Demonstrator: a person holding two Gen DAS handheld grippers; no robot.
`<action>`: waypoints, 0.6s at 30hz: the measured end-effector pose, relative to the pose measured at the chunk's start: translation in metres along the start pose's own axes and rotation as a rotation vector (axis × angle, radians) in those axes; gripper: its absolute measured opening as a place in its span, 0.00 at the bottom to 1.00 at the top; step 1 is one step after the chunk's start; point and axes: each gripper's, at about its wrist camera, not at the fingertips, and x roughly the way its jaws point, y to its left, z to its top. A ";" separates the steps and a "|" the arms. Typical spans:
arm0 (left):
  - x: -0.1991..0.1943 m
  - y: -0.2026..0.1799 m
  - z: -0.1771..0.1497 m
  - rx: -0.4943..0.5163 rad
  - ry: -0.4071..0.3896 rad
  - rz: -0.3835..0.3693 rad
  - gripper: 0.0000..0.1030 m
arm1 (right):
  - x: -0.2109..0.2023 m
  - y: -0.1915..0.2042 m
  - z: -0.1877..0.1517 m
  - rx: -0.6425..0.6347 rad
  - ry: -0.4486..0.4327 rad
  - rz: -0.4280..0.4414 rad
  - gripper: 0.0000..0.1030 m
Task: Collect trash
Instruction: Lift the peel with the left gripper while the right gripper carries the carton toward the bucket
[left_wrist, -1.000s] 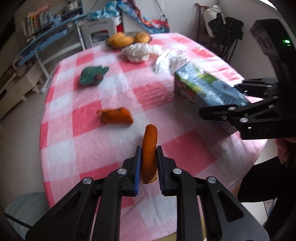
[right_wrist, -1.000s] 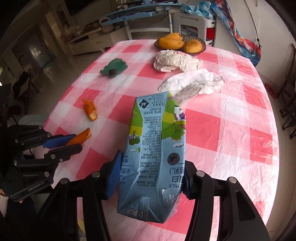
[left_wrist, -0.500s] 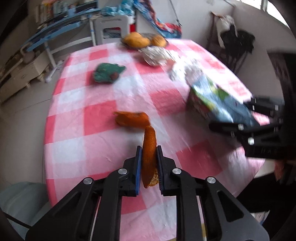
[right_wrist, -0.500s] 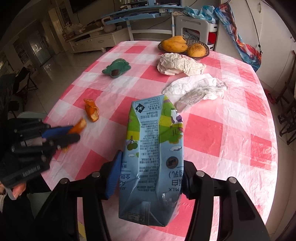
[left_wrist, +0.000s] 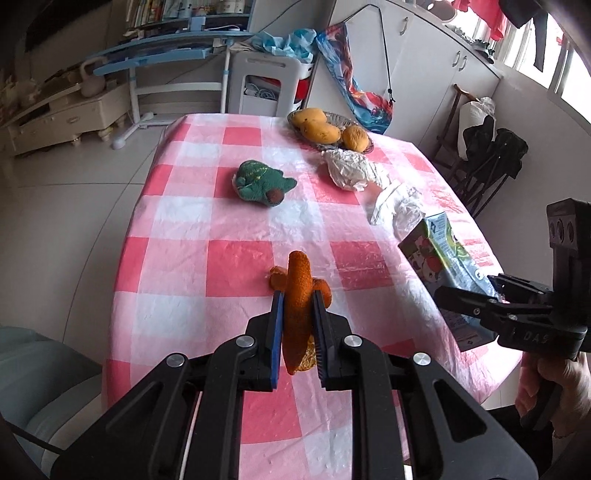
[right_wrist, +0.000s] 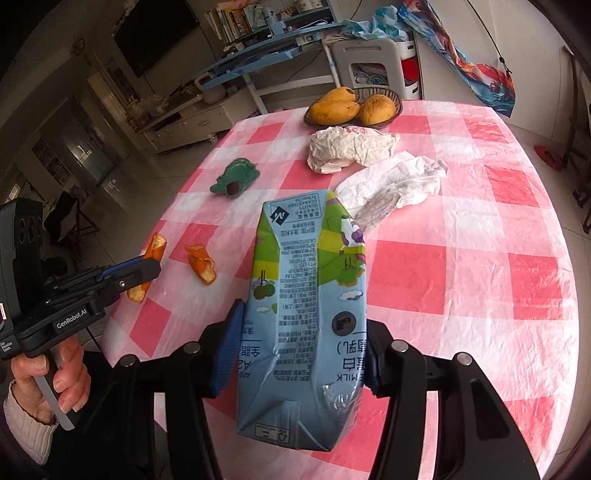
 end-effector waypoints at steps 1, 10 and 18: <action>-0.001 -0.001 0.000 0.000 -0.005 -0.002 0.15 | 0.000 0.001 0.000 0.001 -0.005 0.009 0.52; -0.006 -0.005 0.002 0.013 -0.031 -0.001 0.15 | -0.001 0.008 0.000 -0.013 -0.021 0.049 0.52; -0.012 -0.006 0.001 0.013 -0.055 -0.003 0.15 | -0.001 0.011 -0.001 -0.009 -0.024 0.076 0.52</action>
